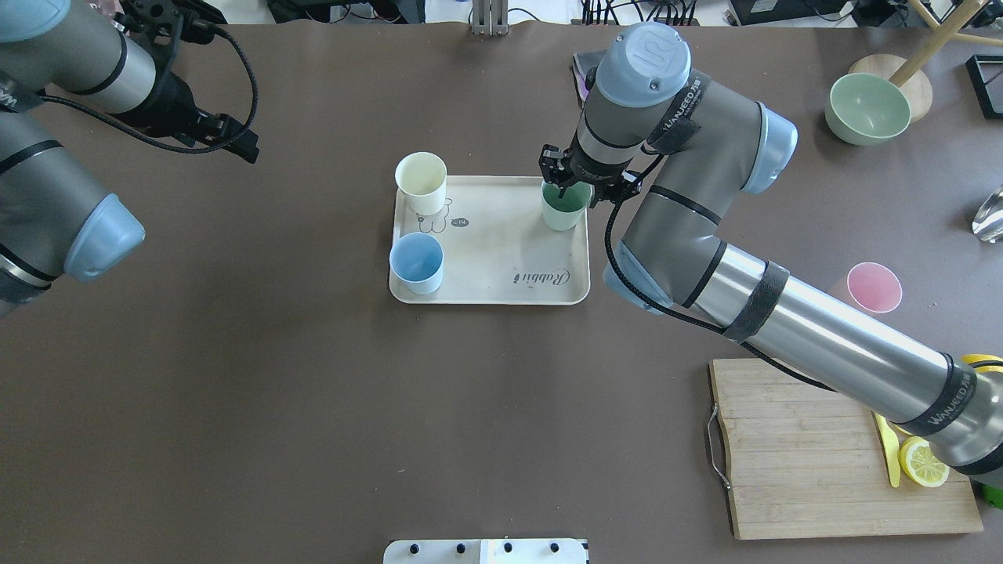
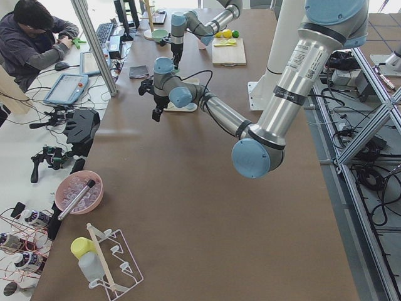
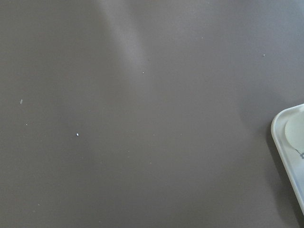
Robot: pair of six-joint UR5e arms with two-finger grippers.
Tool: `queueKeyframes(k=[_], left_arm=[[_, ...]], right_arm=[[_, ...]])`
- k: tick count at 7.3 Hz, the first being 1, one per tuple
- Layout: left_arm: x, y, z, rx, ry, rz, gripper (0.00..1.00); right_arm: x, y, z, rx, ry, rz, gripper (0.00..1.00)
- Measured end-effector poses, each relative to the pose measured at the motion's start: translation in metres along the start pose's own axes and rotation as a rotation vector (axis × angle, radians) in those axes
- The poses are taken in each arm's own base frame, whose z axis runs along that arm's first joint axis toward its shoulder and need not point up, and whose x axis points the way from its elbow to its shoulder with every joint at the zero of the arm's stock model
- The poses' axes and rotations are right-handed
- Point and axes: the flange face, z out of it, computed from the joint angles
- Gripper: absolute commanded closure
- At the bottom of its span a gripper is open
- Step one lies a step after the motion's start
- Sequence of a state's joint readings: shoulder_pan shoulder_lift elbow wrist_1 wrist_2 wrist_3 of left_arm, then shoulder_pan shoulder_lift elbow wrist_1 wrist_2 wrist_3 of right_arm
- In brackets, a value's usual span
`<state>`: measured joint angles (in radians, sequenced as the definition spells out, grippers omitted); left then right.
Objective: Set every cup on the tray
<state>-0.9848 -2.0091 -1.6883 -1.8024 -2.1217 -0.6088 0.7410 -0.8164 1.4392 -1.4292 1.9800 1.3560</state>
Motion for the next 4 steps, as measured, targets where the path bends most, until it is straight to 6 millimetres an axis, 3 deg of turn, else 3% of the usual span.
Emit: queueKeyframes(k=[1,2,3,4], left_arm=[[0.000,0.000,0.000,0.000,0.000,0.000,0.02],[0.000,0.000,0.000,0.001,-0.001,-0.001,0.02],[0.000,0.000,0.001,0.000,-0.001,-0.005,0.02],[0.000,0.000,0.001,0.000,-0.001,-0.007,0.02]], right_arm=[[0.006,-0.012,-0.019,-0.001,-0.012,-0.004,0.00],[0.031,-0.029,-0.043,-0.012,-0.012,-0.027,0.00],[0.079,-0.036,-0.065,-0.020,-0.005,-0.078,0.00],[0.141,-0.034,-0.084,-0.020,0.004,-0.140,0.00]])
